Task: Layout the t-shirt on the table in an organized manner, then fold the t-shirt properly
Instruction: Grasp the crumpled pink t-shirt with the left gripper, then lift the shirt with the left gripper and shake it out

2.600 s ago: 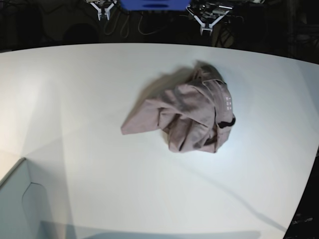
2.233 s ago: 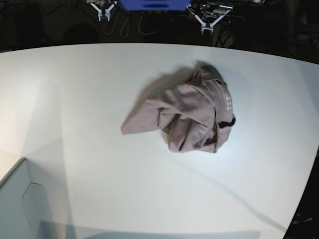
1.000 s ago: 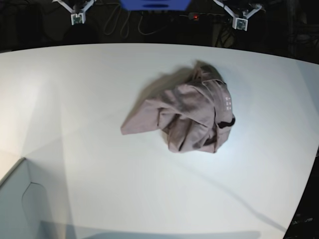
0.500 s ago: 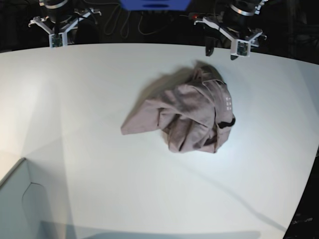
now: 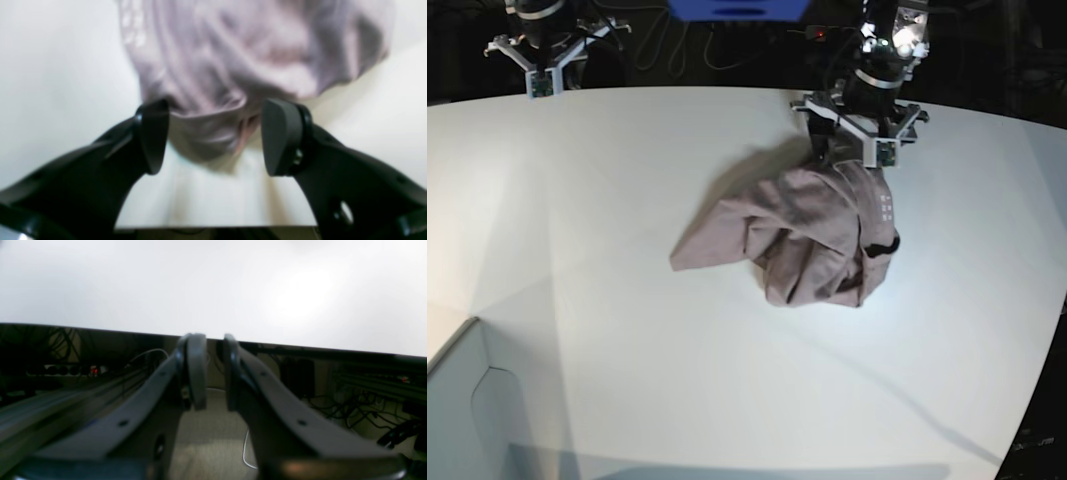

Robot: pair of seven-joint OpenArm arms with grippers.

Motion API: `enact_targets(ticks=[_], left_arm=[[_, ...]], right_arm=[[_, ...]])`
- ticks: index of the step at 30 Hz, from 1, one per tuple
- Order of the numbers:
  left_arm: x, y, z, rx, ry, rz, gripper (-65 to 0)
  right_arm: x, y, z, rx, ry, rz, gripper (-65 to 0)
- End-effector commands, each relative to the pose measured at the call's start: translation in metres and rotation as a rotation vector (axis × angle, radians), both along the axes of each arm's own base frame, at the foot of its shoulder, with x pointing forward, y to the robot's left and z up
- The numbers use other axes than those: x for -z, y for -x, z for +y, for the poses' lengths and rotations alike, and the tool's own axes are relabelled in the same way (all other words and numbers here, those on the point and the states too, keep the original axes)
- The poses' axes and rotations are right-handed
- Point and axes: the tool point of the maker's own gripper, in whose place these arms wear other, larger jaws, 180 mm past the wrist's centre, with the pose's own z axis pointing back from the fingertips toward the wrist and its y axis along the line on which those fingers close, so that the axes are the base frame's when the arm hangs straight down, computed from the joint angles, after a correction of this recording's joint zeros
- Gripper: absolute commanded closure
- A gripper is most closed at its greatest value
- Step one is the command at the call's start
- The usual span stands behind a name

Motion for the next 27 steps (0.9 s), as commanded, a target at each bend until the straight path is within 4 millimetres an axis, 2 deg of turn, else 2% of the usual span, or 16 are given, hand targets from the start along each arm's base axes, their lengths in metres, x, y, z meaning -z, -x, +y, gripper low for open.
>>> enact_targets(ticks=[1, 6, 8, 10, 14, 16, 18, 24, 27], left_arm=[[0.0, 0.0, 0.001, -0.006, 0.002, -0.005, -42.0], [0.009, -0.001, -0.013, 0.037, 0.007, 0.012, -41.6], [0.009, 0.0, -0.012, 0.036, 0.005, 0.014, -40.6], [0.009, 0.001, -0.01, 0.03, 0.009, 0.015, -34.0], [0.005, -0.002, -0.008, 0.023, 0.009, 0.002, -17.0], [-0.003, -0.003, -0.008, 0.021, 0.011, -0.016, -7.9], [-0.014, -0.003, 0.002, -0.007, 0.004, -0.041, 0.0], [-0.056, -0.018, 0.023, -0.058, -0.016, -0.153, 0.0], [-0.098, -0.027, 0.042, -0.101, -0.04, -0.261, 0.0]], right_arm=[[-0.006, -0.001, -0.001, -0.01, 0.007, -0.02, -10.4], [-0.006, -0.001, -0.003, -0.009, 0.011, -0.019, -10.4], [-0.006, -0.001, -0.003, -0.009, 0.011, -0.019, -10.4], [-0.006, -0.002, -0.003, -0.009, 0.011, -0.022, -10.4], [-0.006, -0.003, -0.003, -0.008, 0.011, -0.025, -10.4], [-0.006, -0.004, -0.003, -0.008, 0.011, -0.025, -10.4], [-0.006, -0.004, -0.003, -0.008, 0.011, -0.025, -10.4], [-0.008, -0.01, -0.002, -0.009, 0.009, -0.041, -10.4], [-0.003, -0.009, -0.003, -0.006, 0.011, -0.031, -10.3]])
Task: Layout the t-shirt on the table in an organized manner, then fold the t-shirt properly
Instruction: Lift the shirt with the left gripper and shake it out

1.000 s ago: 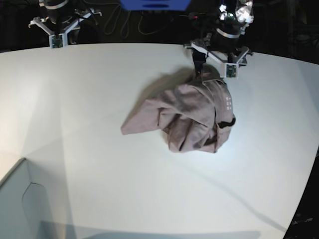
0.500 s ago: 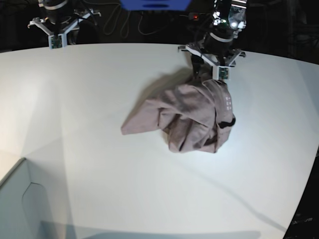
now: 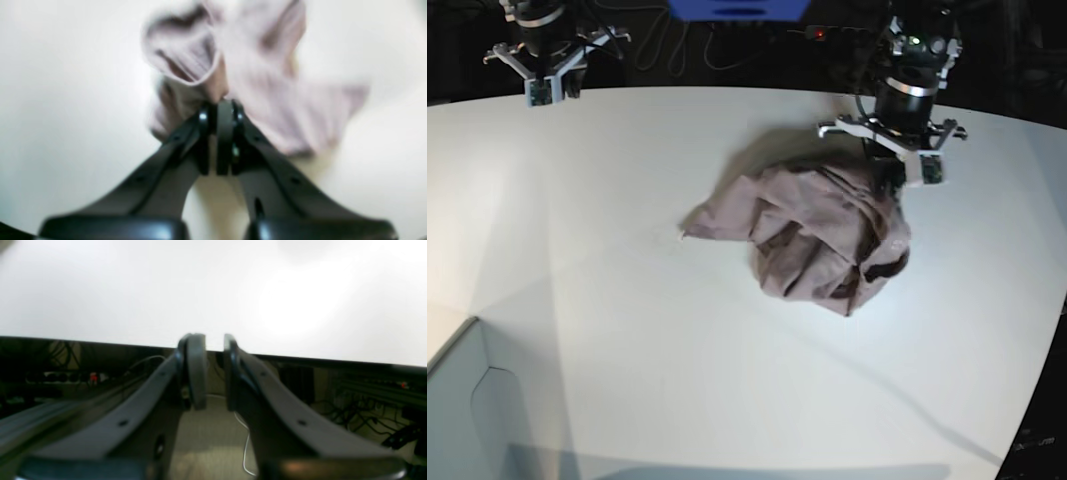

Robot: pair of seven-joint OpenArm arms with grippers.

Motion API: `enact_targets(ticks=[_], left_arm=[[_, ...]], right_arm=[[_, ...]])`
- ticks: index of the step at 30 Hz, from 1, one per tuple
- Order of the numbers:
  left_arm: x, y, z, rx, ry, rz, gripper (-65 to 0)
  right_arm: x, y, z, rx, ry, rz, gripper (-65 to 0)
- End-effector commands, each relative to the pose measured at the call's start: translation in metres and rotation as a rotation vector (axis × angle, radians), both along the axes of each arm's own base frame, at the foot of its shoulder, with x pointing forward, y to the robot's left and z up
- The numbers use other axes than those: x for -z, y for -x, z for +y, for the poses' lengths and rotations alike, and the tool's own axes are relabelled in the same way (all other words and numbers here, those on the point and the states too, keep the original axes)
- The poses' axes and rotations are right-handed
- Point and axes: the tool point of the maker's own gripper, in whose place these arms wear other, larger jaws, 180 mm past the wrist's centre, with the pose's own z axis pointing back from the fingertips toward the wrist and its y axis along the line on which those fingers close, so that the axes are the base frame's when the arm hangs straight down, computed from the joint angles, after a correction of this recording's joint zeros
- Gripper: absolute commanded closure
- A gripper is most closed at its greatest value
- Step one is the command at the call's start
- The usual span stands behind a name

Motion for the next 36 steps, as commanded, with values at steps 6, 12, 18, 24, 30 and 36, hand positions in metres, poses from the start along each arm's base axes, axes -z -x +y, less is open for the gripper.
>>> enact_targets(ticks=[6, 12, 18, 24, 30, 36], left_arm=[[-0.077, -0.043, 0.017, -0.036, -0.036, -0.25, 0.0], [-0.138, -0.095, 0.011, -0.027, -0.022, -0.454, 0.0], [-0.218, -0.137, -0.034, 0.087, 0.024, -0.682, 0.0], [-0.274, -0.15, -0.064, 0.175, 0.032, -0.832, 0.0], [-0.306, -0.155, -0.054, 0.158, 0.009, -0.919, 0.0], [-0.307, -0.158, -0.039, 0.143, -0.042, -0.92, 0.0]], right_arm=[[-0.002, -0.004, -0.002, -0.005, 0.009, -0.016, -10.2], [-0.004, -0.011, -0.003, -0.002, 0.01, -0.033, -10.2], [-0.004, -0.014, -0.003, -0.001, 0.009, -0.041, -10.3], [-0.005, -0.014, -0.003, 0.0, 0.008, -0.042, -10.2], [-0.005, -0.016, -0.003, 0.002, 0.008, -0.047, -10.2], [-0.007, -0.022, 0.001, 0.018, -0.006, -0.065, -10.1]])
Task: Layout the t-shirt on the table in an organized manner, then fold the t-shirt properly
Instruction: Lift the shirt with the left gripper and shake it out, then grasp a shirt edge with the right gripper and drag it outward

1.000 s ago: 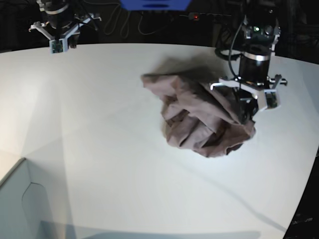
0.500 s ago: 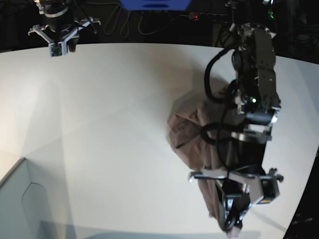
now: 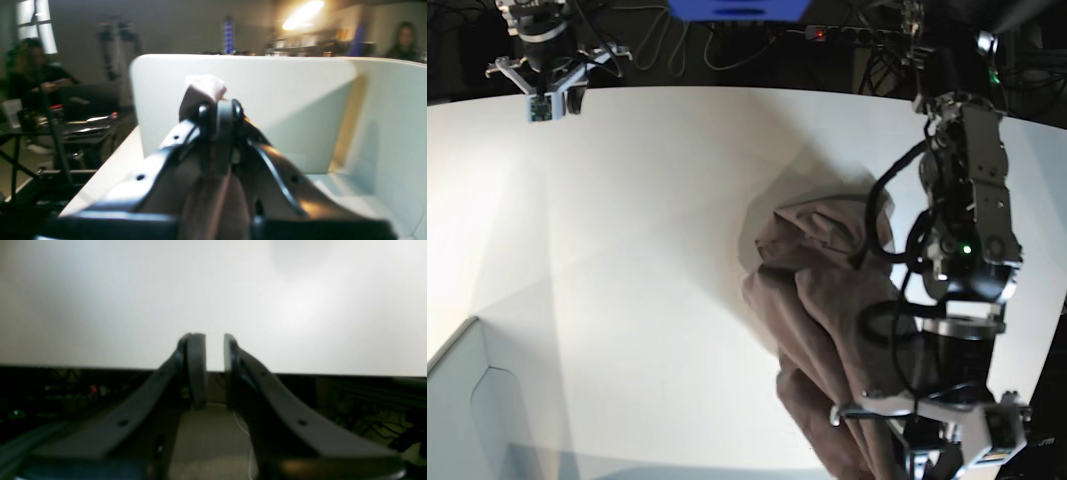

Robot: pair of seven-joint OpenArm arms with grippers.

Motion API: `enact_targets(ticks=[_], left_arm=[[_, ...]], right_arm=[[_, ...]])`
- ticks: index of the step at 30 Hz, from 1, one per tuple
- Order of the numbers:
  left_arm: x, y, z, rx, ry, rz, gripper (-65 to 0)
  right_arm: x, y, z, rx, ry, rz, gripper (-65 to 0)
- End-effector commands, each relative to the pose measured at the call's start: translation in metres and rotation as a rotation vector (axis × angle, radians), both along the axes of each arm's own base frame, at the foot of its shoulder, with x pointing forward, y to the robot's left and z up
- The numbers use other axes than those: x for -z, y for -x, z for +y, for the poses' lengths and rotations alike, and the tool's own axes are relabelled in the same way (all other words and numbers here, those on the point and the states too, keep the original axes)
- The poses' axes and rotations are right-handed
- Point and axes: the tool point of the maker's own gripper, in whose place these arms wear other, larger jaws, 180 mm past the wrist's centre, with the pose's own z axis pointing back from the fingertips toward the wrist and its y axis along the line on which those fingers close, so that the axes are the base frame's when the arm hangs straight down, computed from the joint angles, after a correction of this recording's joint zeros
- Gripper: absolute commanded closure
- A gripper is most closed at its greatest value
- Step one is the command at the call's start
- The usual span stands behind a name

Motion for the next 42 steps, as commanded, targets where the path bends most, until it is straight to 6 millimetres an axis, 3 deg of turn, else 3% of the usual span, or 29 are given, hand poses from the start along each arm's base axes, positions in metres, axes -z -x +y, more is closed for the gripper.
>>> enact_targets(ticks=[1, 4, 8, 13, 17, 19, 21, 24, 26, 28, 32, 37, 42], left_arm=[[-0.021, 0.005, -0.004, 0.016, 0.002, -0.079, 0.0], [-0.018, 0.005, -0.026, 0.069, 0.01, -0.068, 0.0], [-0.01, -0.002, -0.077, 0.181, 0.021, -0.038, 0.0], [0.024, -0.019, -0.143, 0.308, 0.019, 0.079, 0.0], [0.048, -0.032, -0.209, 0.425, -0.053, 0.163, -0.6], [0.062, -0.031, -0.245, 0.49, -0.108, 0.2, -6.5], [0.085, -0.022, -0.271, 0.546, -0.165, 0.242, -18.5], [0.103, -0.006, -0.292, 0.603, -0.217, 0.264, -34.0], [0.116, 0.005, -0.295, 0.618, -0.208, 0.293, -37.3], [0.128, 0.012, -0.284, 0.605, -0.18, 0.32, -37.5], [0.155, 0.009, -0.221, 0.493, -0.146, 0.375, -37.6], [0.18, 0.01, -0.116, 0.28, -0.104, 0.436, -37.6], [0.21, 0.036, -0.007, 0.039, -0.082, 0.521, -37.9]], right_arm=[[-0.006, -0.001, -0.001, -0.006, 0.008, -0.021, -10.1], [-0.008, -0.008, 0.0, -0.008, 0.006, -0.037, -10.1], [-0.006, -0.01, -0.001, -0.001, 0.007, -0.018, -10.1], [0.0, -0.008, -0.002, 0.008, 0.007, 0.037, -10.0], [-0.001, -0.012, -0.002, 0.008, 0.007, 0.029, -10.1], [-0.001, -0.012, -0.002, 0.008, 0.007, 0.029, -10.2], [-0.001, -0.012, -0.002, 0.008, 0.007, 0.029, -10.2], [-0.001, -0.012, -0.002, 0.008, 0.007, 0.029, -10.3], [-0.001, -0.012, -0.002, 0.007, 0.006, 0.029, -10.3], [-0.001, -0.013, -0.001, 0.005, 0.004, 0.028, -10.3], [-0.005, -0.02, 0.0, 0.004, 0.002, 0.007, -10.3], [-0.01, -0.036, 0.016, -0.029, -0.025, -0.029, -10.3], [-0.017, -0.064, 0.047, -0.121, -0.057, -0.053, -10.4]])
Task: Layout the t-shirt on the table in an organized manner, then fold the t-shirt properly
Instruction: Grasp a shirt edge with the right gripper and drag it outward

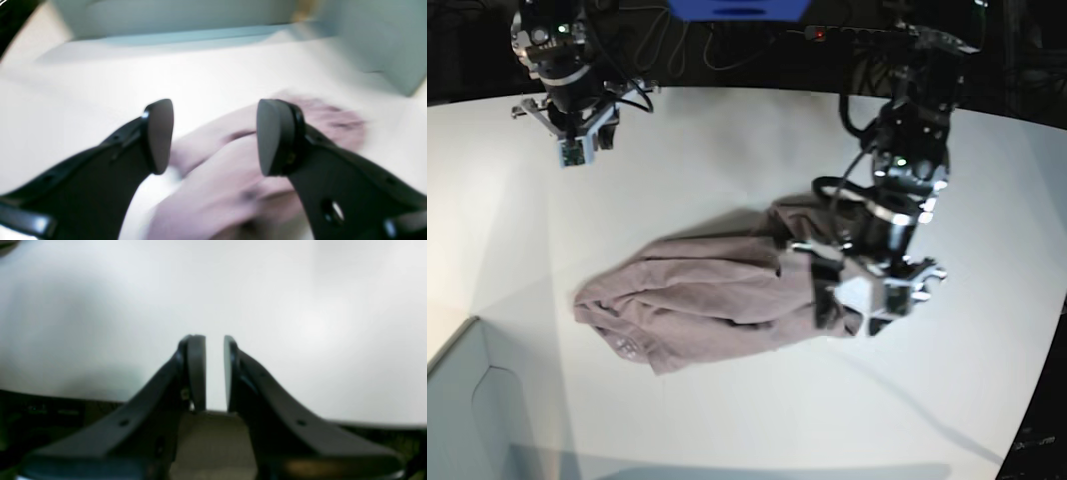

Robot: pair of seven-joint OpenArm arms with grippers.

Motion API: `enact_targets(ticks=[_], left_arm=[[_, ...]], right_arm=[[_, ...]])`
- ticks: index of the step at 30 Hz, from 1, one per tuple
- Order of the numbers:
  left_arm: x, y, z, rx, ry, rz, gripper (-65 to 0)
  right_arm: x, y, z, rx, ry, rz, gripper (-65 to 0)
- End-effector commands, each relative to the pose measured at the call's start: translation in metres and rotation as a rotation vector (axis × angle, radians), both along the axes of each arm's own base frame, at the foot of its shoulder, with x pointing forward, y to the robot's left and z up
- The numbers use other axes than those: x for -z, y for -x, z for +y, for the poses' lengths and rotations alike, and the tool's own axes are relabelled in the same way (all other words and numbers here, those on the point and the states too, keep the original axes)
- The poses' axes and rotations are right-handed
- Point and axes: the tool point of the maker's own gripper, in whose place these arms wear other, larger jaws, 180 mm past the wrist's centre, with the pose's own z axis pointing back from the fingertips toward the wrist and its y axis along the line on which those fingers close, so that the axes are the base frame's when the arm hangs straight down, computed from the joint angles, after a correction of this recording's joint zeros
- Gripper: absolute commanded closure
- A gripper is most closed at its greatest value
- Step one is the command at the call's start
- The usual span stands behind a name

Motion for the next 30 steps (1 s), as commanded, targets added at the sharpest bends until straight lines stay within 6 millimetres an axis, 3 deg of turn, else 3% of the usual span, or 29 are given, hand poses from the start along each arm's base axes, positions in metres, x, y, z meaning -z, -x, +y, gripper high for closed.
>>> enact_targets(ticks=[1, 3, 6, 9, 12, 19, 24, 30], left_arm=[[-0.01, 0.003, 0.017, -0.039, -0.006, -0.036, -38.0], [0.002, 0.018, 0.05, -0.119, -0.024, 0.001, -38.0], [0.021, 0.041, 0.094, -0.234, -0.05, 0.063, -38.1], [0.037, 0.062, 0.117, -0.292, -0.07, 0.118, -38.5], [0.051, 0.081, 0.123, -0.304, -0.083, 0.17, -43.0], [0.072, 0.112, 0.121, -0.307, -0.084, 0.251, -50.0], [0.073, 0.126, 0.122, -0.317, -0.087, 0.269, -50.0], [0.075, 0.128, 0.12, -0.324, -0.075, 0.276, -50.0]], right_arm=[[-0.013, -0.015, 0.01, -0.035, -0.009, -0.055, -10.5], [-0.019, -0.028, 0.025, -0.096, -0.014, -0.073, -11.1], [-0.033, -0.052, 0.05, -0.16, -0.034, -0.119, -17.2], [-0.048, -0.074, 0.072, -0.215, -0.052, -0.178, -24.7], [-0.057, -0.091, 0.092, -0.273, -0.06, -0.219, -32.0], [-0.04, -0.119, 0.139, -0.445, -0.016, -0.207, -39.9], [-0.032, -0.137, 0.148, -0.522, 0.049, -0.216, -39.8], [-0.022, -0.16, 0.144, -0.523, 0.068, -0.253, -39.6]])
